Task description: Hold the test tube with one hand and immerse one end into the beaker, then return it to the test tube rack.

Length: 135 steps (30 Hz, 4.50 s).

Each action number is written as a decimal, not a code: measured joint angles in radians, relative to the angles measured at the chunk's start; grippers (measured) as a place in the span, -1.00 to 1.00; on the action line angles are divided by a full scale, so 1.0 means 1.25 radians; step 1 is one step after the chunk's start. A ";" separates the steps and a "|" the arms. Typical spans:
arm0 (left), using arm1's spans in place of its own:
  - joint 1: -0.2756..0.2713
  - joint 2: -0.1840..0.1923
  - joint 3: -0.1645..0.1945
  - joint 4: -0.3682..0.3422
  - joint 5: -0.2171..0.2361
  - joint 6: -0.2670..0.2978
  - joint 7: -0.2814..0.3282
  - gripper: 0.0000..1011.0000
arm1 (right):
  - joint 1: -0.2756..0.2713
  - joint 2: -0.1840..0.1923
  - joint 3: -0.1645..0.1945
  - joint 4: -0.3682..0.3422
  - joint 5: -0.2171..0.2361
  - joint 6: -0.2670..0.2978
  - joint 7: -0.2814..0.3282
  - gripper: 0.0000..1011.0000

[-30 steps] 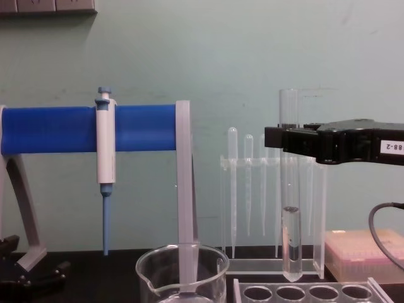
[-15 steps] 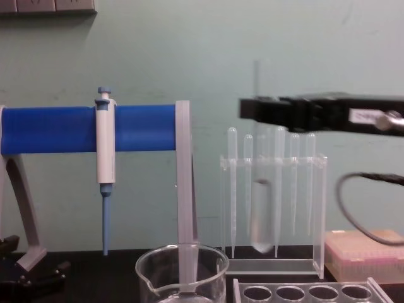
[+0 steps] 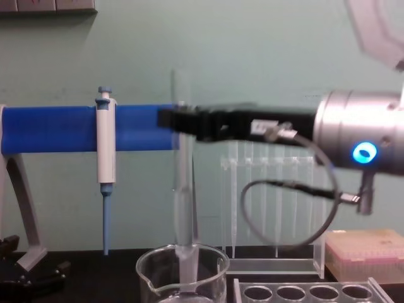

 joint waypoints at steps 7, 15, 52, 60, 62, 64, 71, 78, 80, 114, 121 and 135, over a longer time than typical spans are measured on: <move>0.000 0.000 0.000 0.000 0.000 0.000 0.000 0.98 | -0.008 -0.018 -0.030 0.061 -0.041 -0.042 0.009 -0.55; 0.000 0.000 0.000 0.000 0.000 0.000 0.000 0.98 | -0.044 -0.028 -0.040 0.114 -0.082 -0.089 0.012 -0.56; 0.000 0.000 0.000 0.000 0.000 0.000 0.000 0.98 | -0.065 -0.052 -0.011 0.144 -0.097 -0.129 0.020 -0.56; 0.000 0.000 0.000 0.000 0.000 0.000 0.000 0.98 | -0.065 -0.052 -0.012 0.143 -0.096 -0.128 0.020 -0.56; 0.000 0.000 0.000 0.000 0.000 0.000 0.000 0.98 | -0.065 -0.052 -0.012 0.143 -0.096 -0.128 0.020 -0.56; 0.000 0.000 0.000 0.000 0.000 0.000 0.000 0.98 | -0.065 -0.052 -0.012 0.143 -0.096 -0.127 0.019 -0.56; 0.000 0.000 0.000 0.000 0.000 0.000 0.000 0.98 | -0.065 -0.051 -0.012 0.143 -0.096 -0.127 0.019 -0.56; 0.000 0.000 0.000 0.000 0.000 0.000 0.000 0.98 | -0.065 -0.051 -0.012 0.143 -0.096 -0.127 0.019 -0.56; 0.000 0.000 0.000 0.000 0.000 0.000 0.000 0.98 | -0.065 -0.051 -0.012 0.143 -0.096 -0.127 0.019 -0.56; 0.000 0.000 0.000 0.000 0.000 0.000 0.000 0.98 | -0.065 -0.051 -0.012 0.143 -0.096 -0.127 0.019 -0.56; 0.000 0.000 0.000 0.000 0.000 0.000 0.000 0.98 | -0.065 -0.051 -0.012 0.143 -0.096 -0.127 0.019 -0.55; 0.000 0.000 0.000 0.000 0.000 0.000 0.000 0.98 | -0.065 -0.051 -0.012 0.143 -0.096 -0.127 0.019 -0.56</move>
